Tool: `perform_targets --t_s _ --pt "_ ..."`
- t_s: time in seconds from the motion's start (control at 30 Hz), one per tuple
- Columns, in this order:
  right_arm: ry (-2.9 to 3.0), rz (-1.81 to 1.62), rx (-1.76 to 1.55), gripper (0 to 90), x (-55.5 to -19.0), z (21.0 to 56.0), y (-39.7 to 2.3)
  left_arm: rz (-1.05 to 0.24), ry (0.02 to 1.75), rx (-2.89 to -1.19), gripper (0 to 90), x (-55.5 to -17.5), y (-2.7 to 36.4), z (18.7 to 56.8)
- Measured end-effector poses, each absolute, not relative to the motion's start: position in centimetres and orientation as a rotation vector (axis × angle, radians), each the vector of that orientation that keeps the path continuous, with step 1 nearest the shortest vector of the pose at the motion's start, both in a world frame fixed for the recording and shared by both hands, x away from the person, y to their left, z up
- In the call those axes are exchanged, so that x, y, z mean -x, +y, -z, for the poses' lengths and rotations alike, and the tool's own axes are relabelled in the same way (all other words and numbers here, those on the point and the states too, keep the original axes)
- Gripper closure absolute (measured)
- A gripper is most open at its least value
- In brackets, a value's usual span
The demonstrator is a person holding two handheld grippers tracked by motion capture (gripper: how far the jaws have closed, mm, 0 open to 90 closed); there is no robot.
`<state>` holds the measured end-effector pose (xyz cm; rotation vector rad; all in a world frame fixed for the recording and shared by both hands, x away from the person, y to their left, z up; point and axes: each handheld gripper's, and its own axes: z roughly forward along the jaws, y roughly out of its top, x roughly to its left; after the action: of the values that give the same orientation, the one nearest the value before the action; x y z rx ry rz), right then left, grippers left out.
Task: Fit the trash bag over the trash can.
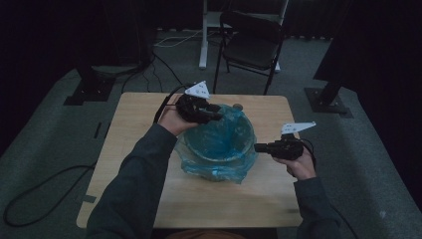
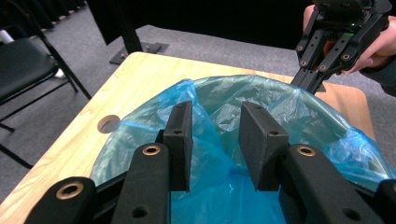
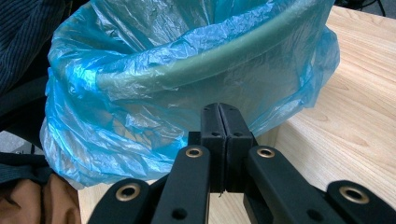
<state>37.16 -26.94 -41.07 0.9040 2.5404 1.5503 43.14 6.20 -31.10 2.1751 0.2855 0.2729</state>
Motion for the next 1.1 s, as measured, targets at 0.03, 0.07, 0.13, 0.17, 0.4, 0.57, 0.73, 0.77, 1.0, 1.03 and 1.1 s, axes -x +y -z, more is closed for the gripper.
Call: perform_targets --t_s 0.03,0.07,0.13,0.17,0.4,0.57,0.73,0.77,1.0,1.03,1.1 --pt "2.541 -1.550 -0.903 89.6 -37.1 41.1 -26.9 -0.265 0.281 -2.183 65.3 -43.3 5.9 31.2" --pt "2.542 -1.549 -0.902 89.6 -37.1 41.1 -26.9 -0.262 0.277 -2.194 65.5 -43.4 5.7 31.3" --pt "2.544 -1.550 -0.903 89.3 -37.1 41.1 -27.0 -0.249 0.271 -2.223 65.4 -43.6 5.2 31.7" --pt "2.545 -1.551 -0.904 89.2 -37.1 41.1 -27.0 -0.253 0.270 -2.242 65.1 -43.7 4.9 31.9" --pt "2.554 -1.547 -0.903 88.8 -37.1 41.2 -26.9 -0.242 0.265 -2.315 64.5 -44.2 3.5 33.1" --pt "2.561 -1.541 -0.903 88.5 -37.1 41.3 -26.9 -0.221 0.238 -2.359 63.8 -44.1 2.2 33.6" --pt "2.559 -1.546 -0.906 88.6 -37.1 41.4 -26.9 -0.230 0.239 -2.415 64.0 -44.4 1.1 34.5" --pt "2.559 -1.546 -0.907 88.6 -37.1 41.4 -26.9 -0.228 0.244 -2.426 64.0 -44.4 0.9 34.6" --pt "2.556 -1.552 -0.909 88.6 -37.1 41.5 -27.0 -0.206 0.221 -2.474 63.9 -44.5 -0.2 35.2" --pt "2.556 -1.553 -0.909 88.6 -37.1 41.5 -27.0 -0.207 0.222 -2.488 63.9 -44.5 -0.3 35.4" --pt "2.556 -1.554 -0.908 88.6 -37.1 41.5 -26.9 -0.209 0.231 -2.519 63.8 -44.7 -0.6 35.8"
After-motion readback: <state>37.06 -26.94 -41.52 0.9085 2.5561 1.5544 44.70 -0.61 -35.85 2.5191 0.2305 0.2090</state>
